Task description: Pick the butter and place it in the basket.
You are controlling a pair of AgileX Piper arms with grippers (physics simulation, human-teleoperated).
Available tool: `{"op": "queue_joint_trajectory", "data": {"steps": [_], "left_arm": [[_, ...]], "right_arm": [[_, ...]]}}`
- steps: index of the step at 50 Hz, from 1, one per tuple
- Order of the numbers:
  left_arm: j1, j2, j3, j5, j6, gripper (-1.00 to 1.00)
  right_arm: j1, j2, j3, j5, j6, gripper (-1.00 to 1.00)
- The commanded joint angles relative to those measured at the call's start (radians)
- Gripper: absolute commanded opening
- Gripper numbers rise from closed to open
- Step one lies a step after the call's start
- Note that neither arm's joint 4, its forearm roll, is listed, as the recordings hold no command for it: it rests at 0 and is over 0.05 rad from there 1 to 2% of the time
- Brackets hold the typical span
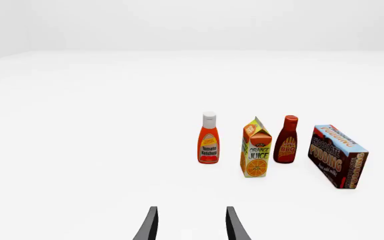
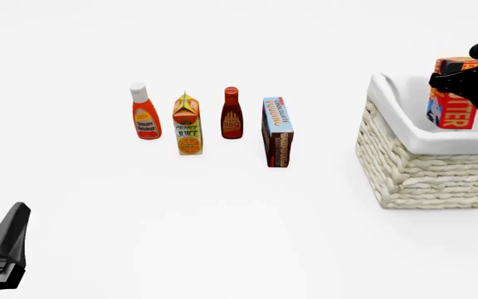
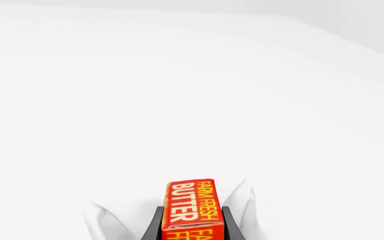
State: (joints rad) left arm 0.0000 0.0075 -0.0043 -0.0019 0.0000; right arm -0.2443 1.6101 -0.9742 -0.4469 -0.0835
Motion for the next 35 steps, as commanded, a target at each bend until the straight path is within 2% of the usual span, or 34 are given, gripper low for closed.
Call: {"op": "queue_joint_trajectory", "data": {"steps": [1,35], "left_arm": [[0.0,0.0,0.0,0.0,0.0,1.0],[0.0,0.0,0.0,0.0,0.0,1.0]], "right_arm": [[-0.002,0.0,-0.02,-0.007,0.016,-1.0],[-0.001,0.01,-0.025,-0.013,0.005,-1.0]]}}
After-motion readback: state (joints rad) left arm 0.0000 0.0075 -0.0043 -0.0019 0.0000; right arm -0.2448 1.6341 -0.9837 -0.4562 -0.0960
